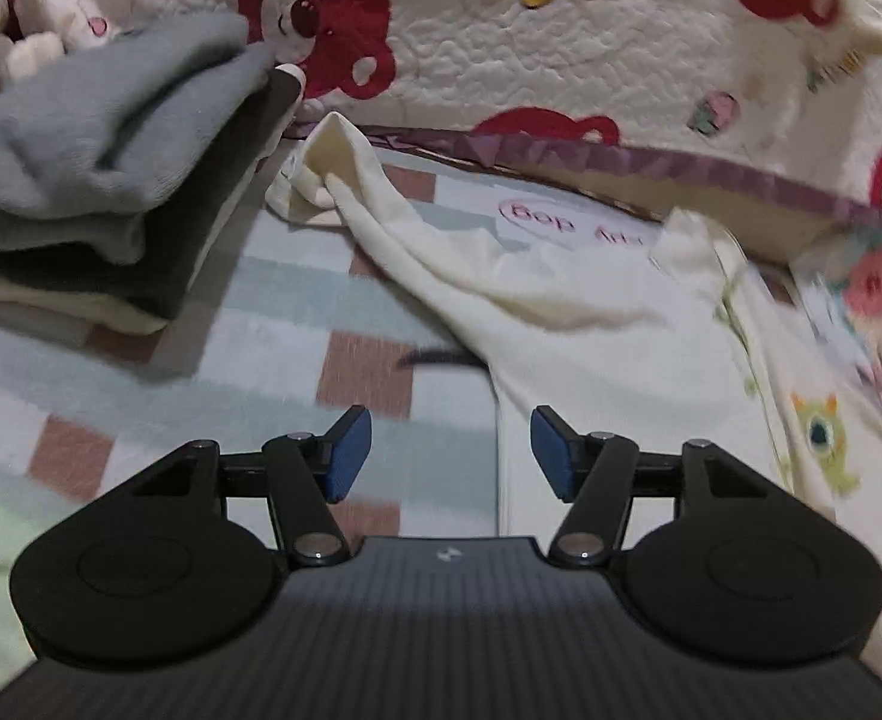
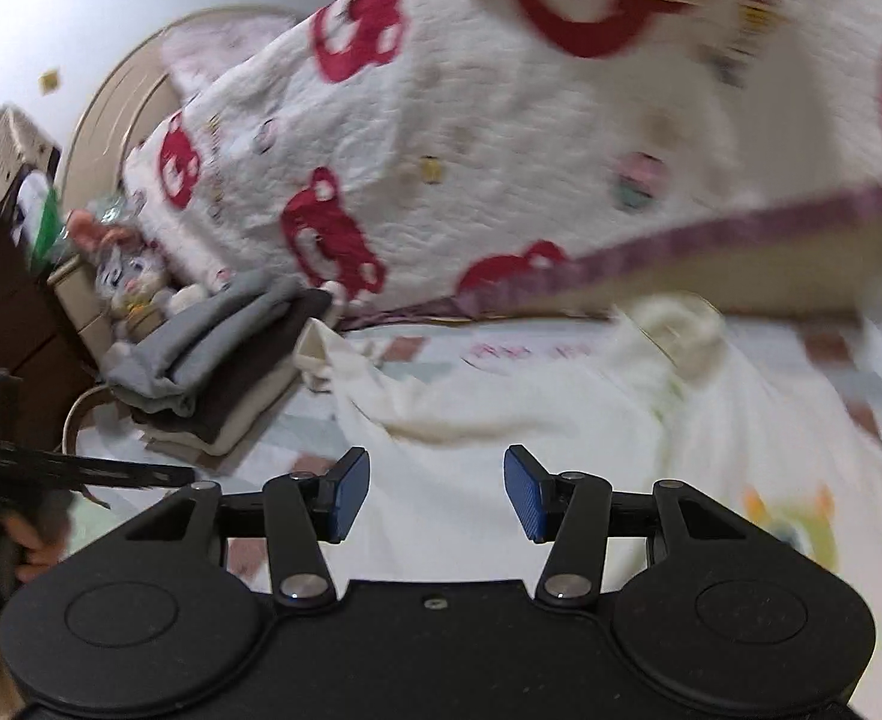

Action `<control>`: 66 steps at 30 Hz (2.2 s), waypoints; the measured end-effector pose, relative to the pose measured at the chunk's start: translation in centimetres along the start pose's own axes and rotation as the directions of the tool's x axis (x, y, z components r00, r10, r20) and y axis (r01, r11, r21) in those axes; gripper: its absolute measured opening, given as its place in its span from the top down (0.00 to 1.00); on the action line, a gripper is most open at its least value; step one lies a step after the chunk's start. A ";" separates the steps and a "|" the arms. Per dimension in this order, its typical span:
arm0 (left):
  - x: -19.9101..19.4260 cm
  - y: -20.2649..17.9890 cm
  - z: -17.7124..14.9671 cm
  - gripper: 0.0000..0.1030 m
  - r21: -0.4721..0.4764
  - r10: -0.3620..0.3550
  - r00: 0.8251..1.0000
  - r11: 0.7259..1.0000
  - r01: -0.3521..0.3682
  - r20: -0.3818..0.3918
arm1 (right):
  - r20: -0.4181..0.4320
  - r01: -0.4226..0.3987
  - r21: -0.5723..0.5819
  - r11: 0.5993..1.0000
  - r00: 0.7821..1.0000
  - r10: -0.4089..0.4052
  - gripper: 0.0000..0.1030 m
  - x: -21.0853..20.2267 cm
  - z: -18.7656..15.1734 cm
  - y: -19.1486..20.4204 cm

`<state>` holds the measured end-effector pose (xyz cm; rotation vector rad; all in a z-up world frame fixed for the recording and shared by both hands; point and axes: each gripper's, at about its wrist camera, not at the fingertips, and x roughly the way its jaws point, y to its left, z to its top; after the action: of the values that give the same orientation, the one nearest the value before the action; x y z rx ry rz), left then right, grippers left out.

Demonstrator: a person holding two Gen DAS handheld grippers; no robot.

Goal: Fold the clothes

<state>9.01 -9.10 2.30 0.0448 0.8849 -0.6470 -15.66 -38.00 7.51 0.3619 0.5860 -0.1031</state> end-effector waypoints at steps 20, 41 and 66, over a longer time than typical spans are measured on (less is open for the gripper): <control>14.6 6.6 2.3 0.44 -0.050 0.082 0.994 0.996 -0.078 0.071 | -0.297 0.033 0.115 0.993 0.955 0.002 0.47 28.0 6.3 -1.8; 17.2 7.6 1.6 0.44 -0.028 -0.017 0.998 0.999 0.018 0.054 | -0.134 0.072 -0.135 0.988 0.987 -0.090 0.97 34.1 2.3 -1.9; 19.5 7.3 8.4 0.29 0.151 0.165 0.964 0.968 -0.199 0.210 | 0.026 0.304 0.128 0.944 0.950 -0.310 0.97 31.6 6.2 -11.4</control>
<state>27.83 -15.55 -8.18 0.2114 0.6247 -0.5427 11.55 -50.64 -8.81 0.3838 0.5885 -0.4486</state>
